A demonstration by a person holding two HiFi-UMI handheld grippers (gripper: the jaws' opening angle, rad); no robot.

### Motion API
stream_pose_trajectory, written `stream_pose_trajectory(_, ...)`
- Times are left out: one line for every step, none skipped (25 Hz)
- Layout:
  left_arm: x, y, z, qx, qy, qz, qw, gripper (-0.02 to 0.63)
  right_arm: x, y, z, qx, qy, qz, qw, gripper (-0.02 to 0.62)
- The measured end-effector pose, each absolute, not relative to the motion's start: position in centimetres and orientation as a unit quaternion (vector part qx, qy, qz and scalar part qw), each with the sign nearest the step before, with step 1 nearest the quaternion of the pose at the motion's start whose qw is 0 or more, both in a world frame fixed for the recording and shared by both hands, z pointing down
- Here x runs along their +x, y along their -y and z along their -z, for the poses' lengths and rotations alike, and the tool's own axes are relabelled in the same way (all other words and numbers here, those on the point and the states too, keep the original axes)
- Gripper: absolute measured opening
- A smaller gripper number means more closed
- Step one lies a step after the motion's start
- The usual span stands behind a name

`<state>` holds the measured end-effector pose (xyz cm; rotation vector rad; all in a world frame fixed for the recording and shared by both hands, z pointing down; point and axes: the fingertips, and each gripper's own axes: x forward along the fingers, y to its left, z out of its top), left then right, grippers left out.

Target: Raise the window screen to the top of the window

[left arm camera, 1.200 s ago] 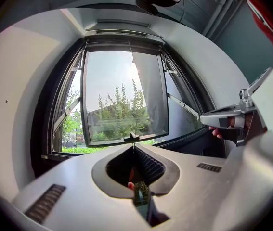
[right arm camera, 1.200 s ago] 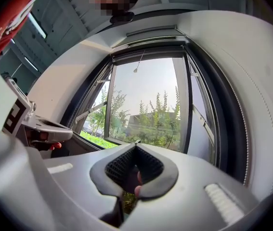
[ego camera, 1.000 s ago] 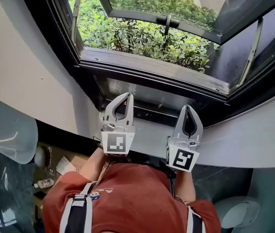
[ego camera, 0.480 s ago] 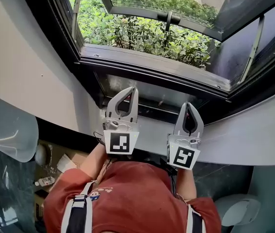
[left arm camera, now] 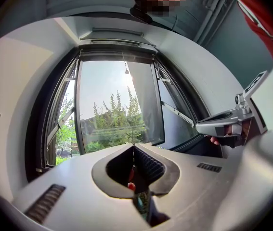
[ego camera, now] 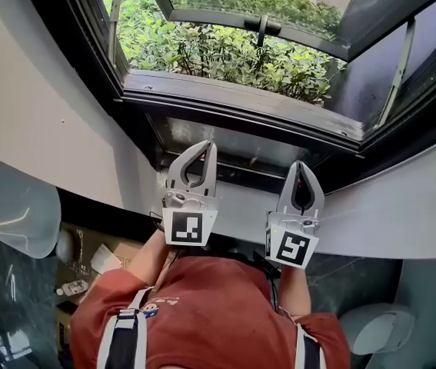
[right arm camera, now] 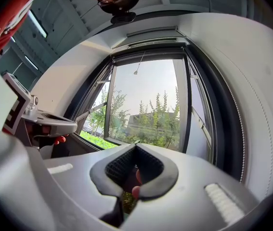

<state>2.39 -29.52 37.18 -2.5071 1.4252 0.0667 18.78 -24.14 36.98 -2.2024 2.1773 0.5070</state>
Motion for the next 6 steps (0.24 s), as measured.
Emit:
stream_pose_trajectory(2.44, 29.52, -37.14, -0.862, -0.49, -0.023, 0.129, 0.006, 18.81, 24.15, -37.0, -0.702, -0.694, -0.161, 0.002, 0.009)
stream_pose_trajectory(2.51, 29.53, -37.09, -0.862, -0.489, -0.022, 0.132, 0.006, 18.86, 24.16, -37.02, -0.703, -0.693, -0.161, 0.002, 0.009)
stream_pose_trajectory(2.6, 29.54, -37.04, -0.862, -0.488, -0.022, 0.134, 0.006, 18.94, 24.19, -37.02, -0.703, -0.693, -0.161, 0.002, 0.011)
stream_pose_trajectory(2.7, 29.54, -37.01, -0.862, -0.488, -0.022, 0.136, 0.006, 19.02, 24.24, -37.02, -0.703, -0.693, -0.16, 0.003, 0.009)
stream_pose_trajectory(2.8, 29.54, -36.99, -0.862, -0.487, -0.022, 0.137, 0.006, 19.1, 24.28, -37.01, -0.703, -0.693, -0.16, 0.003, 0.009)
stream_pose_trajectory(2.9, 29.54, -36.97, -0.862, -0.487, -0.022, 0.137, 0.006, 19.18, 24.34, -37.01, -0.703, -0.692, -0.161, 0.003, 0.011)
